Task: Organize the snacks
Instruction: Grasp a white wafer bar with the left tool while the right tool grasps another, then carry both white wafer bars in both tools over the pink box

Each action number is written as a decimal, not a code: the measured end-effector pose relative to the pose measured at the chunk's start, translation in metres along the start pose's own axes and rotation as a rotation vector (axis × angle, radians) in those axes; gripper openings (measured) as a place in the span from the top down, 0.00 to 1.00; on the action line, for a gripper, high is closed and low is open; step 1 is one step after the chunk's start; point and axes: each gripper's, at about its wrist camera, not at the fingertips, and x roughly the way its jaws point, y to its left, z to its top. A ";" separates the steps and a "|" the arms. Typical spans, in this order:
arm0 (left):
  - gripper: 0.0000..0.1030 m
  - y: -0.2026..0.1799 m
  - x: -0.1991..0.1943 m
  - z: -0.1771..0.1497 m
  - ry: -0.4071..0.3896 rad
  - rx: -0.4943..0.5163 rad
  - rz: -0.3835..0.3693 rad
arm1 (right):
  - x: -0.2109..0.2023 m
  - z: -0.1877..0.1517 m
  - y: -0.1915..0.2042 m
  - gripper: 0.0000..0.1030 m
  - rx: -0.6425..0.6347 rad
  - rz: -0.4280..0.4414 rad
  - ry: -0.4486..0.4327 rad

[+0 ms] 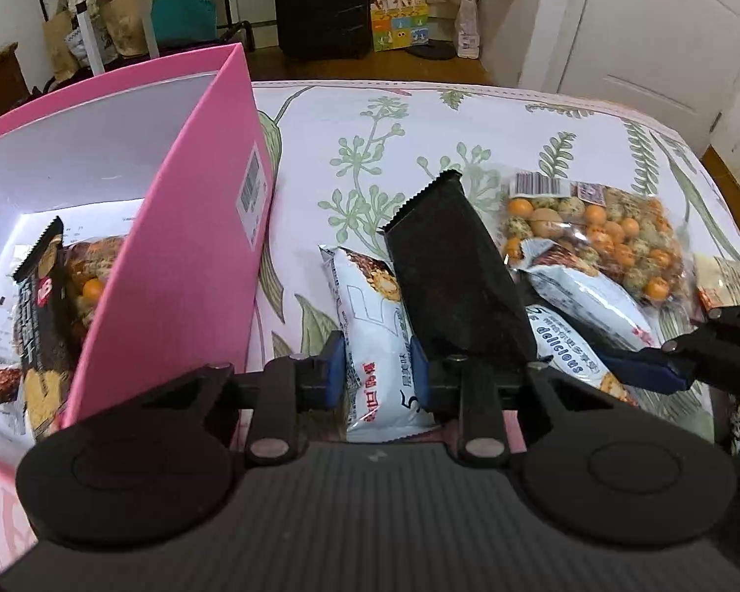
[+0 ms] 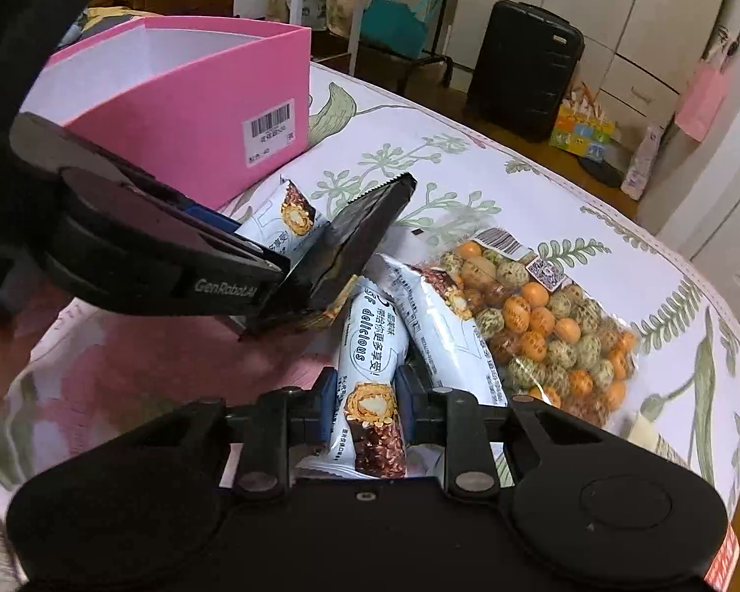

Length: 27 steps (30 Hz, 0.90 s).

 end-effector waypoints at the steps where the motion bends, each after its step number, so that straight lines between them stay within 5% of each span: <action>1: 0.74 0.000 -0.004 -0.002 -0.003 0.004 0.003 | -0.002 -0.001 0.001 0.73 0.018 0.000 0.008; 18: 0.74 0.032 -0.070 -0.010 0.094 -0.039 -0.197 | -0.059 -0.027 -0.021 0.73 0.602 0.201 0.098; 27: 0.74 0.043 -0.108 -0.012 0.163 0.000 -0.283 | -0.089 -0.010 -0.002 0.73 0.611 0.271 0.113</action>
